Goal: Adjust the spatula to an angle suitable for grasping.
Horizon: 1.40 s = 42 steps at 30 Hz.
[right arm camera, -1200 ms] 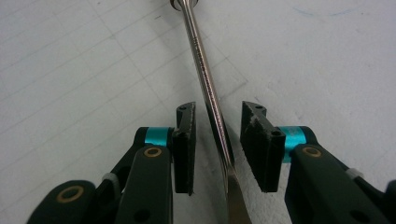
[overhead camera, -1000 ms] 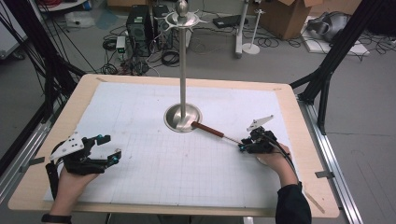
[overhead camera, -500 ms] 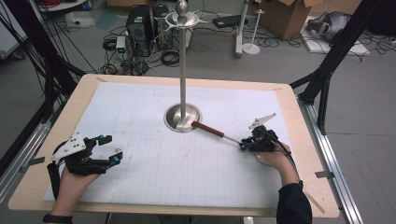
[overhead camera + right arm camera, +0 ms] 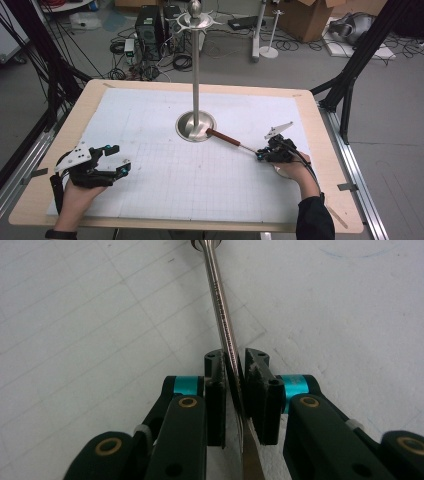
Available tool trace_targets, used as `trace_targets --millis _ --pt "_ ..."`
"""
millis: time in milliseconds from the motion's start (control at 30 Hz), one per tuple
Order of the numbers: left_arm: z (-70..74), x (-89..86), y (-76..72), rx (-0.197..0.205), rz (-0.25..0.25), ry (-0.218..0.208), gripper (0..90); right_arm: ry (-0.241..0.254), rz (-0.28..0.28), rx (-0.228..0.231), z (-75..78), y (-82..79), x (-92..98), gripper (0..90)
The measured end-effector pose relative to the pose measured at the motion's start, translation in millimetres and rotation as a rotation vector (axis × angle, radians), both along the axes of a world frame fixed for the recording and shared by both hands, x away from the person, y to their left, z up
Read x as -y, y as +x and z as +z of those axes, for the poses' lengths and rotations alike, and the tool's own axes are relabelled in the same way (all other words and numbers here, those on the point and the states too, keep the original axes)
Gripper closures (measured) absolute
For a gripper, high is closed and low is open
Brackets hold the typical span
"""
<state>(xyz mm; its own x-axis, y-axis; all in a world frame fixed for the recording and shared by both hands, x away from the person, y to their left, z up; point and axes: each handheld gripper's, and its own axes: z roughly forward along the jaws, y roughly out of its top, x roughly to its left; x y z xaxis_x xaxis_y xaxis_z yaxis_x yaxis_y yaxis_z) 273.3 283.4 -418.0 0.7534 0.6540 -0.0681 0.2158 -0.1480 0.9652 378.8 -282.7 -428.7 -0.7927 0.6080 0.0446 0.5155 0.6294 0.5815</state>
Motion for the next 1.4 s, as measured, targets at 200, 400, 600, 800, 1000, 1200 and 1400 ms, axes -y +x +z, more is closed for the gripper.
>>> trace_targets --millis 200,400,600,800,1000,1200,1400 --pt "0.9 1.3 -0.6 0.003 -0.004 0.002 20.0 -0.008 -0.001 0.001 0.3 -0.2 -1.1 79.8" --pt "-1.5 1.0 0.0 -0.007 0.001 0.005 20.2 -0.008 -0.033 -0.013 0.6 -1.5 -2.7 84.2" --pt "0.4 -0.2 -1.0 0.001 0.0 0.003 20.3 0.0 -0.032 0.014 -0.3 -4.1 -1.8 84.6" --pt "0.3 -1.4 -0.7 0.001 0.005 0.002 20.3 0.016 -0.049 0.054 1.7 -7.7 0.7 84.7" --pt "0.1 -1.0 -0.7 0.001 0.006 0.003 20.2 0.074 -0.065 0.094 4.6 -15.7 6.7 84.7" --pt "0.8 -0.4 -0.9 0.003 0.004 0.003 20.3 0.138 -0.084 0.147 12.7 -25.7 10.2 84.7" --pt "1.3 -1.2 -1.2 0.003 0.004 0.003 20.3 0.221 -0.089 0.203 23.1 -37.6 9.2 84.7"
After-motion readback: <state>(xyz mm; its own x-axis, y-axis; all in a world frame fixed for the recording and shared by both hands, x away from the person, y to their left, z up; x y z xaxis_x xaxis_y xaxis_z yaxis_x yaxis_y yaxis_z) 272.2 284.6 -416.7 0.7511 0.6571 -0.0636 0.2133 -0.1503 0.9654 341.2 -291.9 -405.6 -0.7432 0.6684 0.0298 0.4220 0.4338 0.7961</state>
